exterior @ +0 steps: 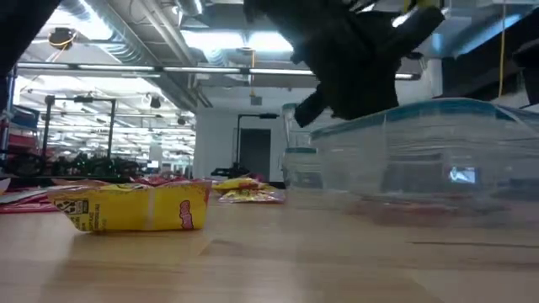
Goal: Sort candy
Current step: Close the square transparent food container
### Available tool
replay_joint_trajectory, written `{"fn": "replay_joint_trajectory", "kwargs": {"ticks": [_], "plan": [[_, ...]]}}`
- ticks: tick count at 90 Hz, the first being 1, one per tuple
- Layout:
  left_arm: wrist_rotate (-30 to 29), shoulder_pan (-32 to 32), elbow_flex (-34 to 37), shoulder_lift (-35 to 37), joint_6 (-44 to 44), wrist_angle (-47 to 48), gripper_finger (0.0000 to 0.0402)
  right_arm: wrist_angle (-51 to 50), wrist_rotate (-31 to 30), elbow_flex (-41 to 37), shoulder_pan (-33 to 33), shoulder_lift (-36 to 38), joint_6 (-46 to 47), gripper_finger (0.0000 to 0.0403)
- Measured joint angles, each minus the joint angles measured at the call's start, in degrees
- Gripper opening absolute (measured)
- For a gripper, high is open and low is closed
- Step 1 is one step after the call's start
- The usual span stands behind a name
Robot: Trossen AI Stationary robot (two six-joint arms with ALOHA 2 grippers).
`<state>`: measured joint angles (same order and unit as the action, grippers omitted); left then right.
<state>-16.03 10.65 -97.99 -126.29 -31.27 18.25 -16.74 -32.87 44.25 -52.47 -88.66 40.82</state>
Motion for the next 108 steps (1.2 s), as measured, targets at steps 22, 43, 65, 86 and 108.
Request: {"fn": "replay_joint_trajectory", "kwargs": {"ticks": [22, 43, 65, 86, 108], "plan": [[3.8, 0.4, 6.5, 0.3, -4.0, -5.8, 0.0, -0.8, -7.6, 0.1, 0.7, -2.5, 3.8, 0.0], [4.2, 1.1, 14.2, 0.8, -9.0, -14.0, 0.0, -0.7, -7.2, 0.1, 2.2, -2.8, 2.1, 0.0], [6.7, 1.5, 16.4, -0.1, -11.8, -20.5, 0.0, 0.3, -11.3, 0.1, 2.4, -5.8, -3.9, 0.0], [8.1, 1.8, 16.4, -0.7, -12.9, -22.3, 0.0, -0.7, -11.3, 1.1, 1.3, -7.3, -6.5, 0.0], [9.1, 2.5, 16.3, -3.8, -11.4, -34.4, 0.0, -9.7, -9.4, 10.6, -1.7, -2.9, -12.6, 0.0]]}}
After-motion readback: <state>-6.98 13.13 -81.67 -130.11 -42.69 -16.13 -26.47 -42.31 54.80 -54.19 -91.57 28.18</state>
